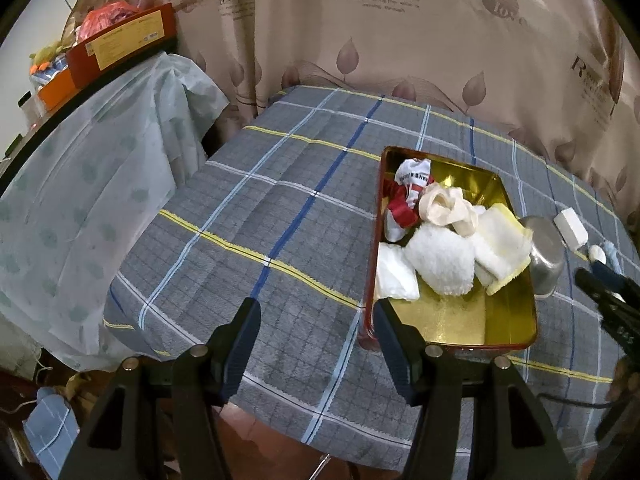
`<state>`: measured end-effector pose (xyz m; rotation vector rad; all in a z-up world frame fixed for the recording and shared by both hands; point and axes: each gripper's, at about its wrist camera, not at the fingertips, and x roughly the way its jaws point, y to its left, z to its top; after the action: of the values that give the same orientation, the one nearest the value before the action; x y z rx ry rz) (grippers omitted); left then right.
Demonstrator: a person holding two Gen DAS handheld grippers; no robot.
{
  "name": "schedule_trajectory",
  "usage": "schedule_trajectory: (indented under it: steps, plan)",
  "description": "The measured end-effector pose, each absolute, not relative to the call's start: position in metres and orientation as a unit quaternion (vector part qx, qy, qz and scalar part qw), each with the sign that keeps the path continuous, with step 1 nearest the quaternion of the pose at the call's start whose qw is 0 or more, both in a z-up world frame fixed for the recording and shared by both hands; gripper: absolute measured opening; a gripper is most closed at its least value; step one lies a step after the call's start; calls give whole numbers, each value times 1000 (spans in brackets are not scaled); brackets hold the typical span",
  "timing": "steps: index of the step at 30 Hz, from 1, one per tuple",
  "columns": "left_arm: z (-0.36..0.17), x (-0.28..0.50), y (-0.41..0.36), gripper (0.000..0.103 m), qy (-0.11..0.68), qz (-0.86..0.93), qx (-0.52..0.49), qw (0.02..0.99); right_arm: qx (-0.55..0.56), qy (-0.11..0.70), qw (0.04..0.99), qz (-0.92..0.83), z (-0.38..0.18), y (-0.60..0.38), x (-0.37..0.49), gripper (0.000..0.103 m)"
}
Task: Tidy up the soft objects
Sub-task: 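Move right tool to the clear plastic-wrapped bundle and grasp it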
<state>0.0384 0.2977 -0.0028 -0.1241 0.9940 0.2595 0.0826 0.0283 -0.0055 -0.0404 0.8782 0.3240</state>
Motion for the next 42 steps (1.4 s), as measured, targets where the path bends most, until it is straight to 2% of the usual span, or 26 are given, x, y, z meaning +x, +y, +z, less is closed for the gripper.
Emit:
schedule_trajectory:
  steps: [11, 17, 27, 33, 39, 42]
  plan:
    - [-8, 43, 270, 60, 479, 105, -21, 871, -12, 439, 898, 26, -20, -127, 67, 58]
    - [-11, 50, 251, 60, 488, 94, -1, 868, -1, 453, 892, -5, -40, -177, 69, 58]
    - [-16, 76, 191, 60, 504, 39, 27, 862, 7, 461, 887, -4, -64, -197, 89, 54]
    - [-16, 97, 142, 60, 501, -5, 53, 864, 6, 459, 888, -1, -69, -198, 92, 47]
    - [-20, 122, 87, 60, 500, -66, 65, 861, 14, 462, 887, 3, -75, -202, 101, 47]
    - [-21, 133, 57, 60, 496, -99, 73, 859, 13, 463, 886, 8, -78, -203, 103, 40]
